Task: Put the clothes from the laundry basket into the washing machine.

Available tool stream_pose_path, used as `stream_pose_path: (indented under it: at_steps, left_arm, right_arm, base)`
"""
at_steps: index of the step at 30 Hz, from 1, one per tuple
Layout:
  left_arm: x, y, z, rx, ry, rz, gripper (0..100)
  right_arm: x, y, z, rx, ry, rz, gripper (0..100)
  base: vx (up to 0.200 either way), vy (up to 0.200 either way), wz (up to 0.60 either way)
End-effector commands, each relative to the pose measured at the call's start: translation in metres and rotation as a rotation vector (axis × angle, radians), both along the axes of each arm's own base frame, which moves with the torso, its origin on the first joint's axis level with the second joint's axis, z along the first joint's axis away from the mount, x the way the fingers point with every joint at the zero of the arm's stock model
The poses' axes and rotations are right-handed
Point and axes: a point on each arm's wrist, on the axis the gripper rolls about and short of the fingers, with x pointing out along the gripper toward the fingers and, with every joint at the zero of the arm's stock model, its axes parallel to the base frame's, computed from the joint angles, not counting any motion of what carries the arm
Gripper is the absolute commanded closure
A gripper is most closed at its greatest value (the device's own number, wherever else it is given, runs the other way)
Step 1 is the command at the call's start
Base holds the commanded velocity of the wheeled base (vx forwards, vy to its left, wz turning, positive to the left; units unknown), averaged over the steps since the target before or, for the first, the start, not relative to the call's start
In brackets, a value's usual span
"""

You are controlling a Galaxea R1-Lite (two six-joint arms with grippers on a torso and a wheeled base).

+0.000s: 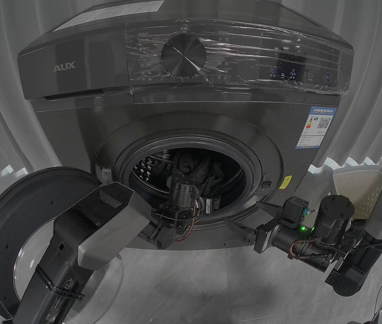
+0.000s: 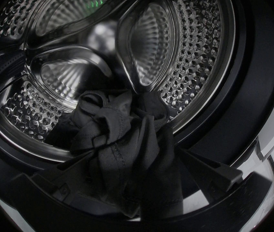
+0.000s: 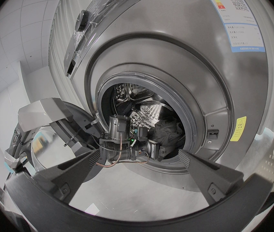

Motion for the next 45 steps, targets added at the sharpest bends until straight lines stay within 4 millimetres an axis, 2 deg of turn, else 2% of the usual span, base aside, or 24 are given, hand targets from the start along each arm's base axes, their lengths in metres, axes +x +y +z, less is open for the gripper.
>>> stream_pose_path:
  at_steps: [1, 2, 3, 12, 17, 19, 23, 26, 44, 45]
  left_arm:
    - [0.005, 0.0, -0.018, 0.014, 0.015, 0.009, 0]
    - [0.006, 0.001, -0.019, 0.012, 0.012, 0.012, 0]
    - [0.006, 0.0, -0.02, 0.014, 0.013, 0.014, 100]
    - [0.014, -0.002, -0.003, -0.018, -0.042, 0.031, 100]
    - [0.029, 0.003, 0.014, -0.05, -0.105, 0.088, 100]
    - [0.043, 0.01, 0.026, -0.079, -0.161, 0.136, 100]
    - [0.059, 0.011, 0.035, -0.118, -0.232, 0.183, 100]
    - [0.063, 0.015, 0.024, -0.105, -0.223, 0.205, 100]
    - [0.066, 0.022, 0.027, -0.107, -0.226, 0.219, 100]
    - [0.066, 0.021, 0.026, -0.107, -0.224, 0.218, 0]
  right_arm:
    - [0.0, 0.0, 0.0, 0.002, -0.003, 0.0, 0]
    - [0.0, 0.001, 0.0, 0.003, -0.005, 0.003, 0]
    - [0.0, 0.0, 0.001, 0.005, -0.007, 0.001, 0]
    - [0.0, 0.001, 0.001, 0.004, -0.006, 0.001, 0]
    - [0.0, 0.001, 0.001, 0.006, -0.008, 0.001, 0]
    - [0.0, 0.001, 0.001, 0.007, -0.01, 0.003, 0]
    - [0.0, 0.002, 0.001, 0.006, -0.008, 0.003, 0]
    - [0.001, 0.001, 0.001, 0.006, -0.008, 0.001, 0]
    - [0.001, 0.001, 0.001, 0.006, -0.008, 0.001, 0]
    - [0.001, 0.001, 0.001, 0.005, -0.007, 0.001, 0]
  base:
    - [0.0, 0.0, 0.0]
    - [0.0, 0.0, 0.0]
    - [0.0, 0.0, 0.0]
    - [0.0, 0.0, 0.0]
    - [0.0, 0.0, 0.0]
    - [0.0, 0.0, 0.0]
    - [0.0, 0.0, 0.0]
    - [0.0, 0.0, 0.0]
    - [0.0, 0.0, 0.0]
    - [0.0, 0.0, 0.0]
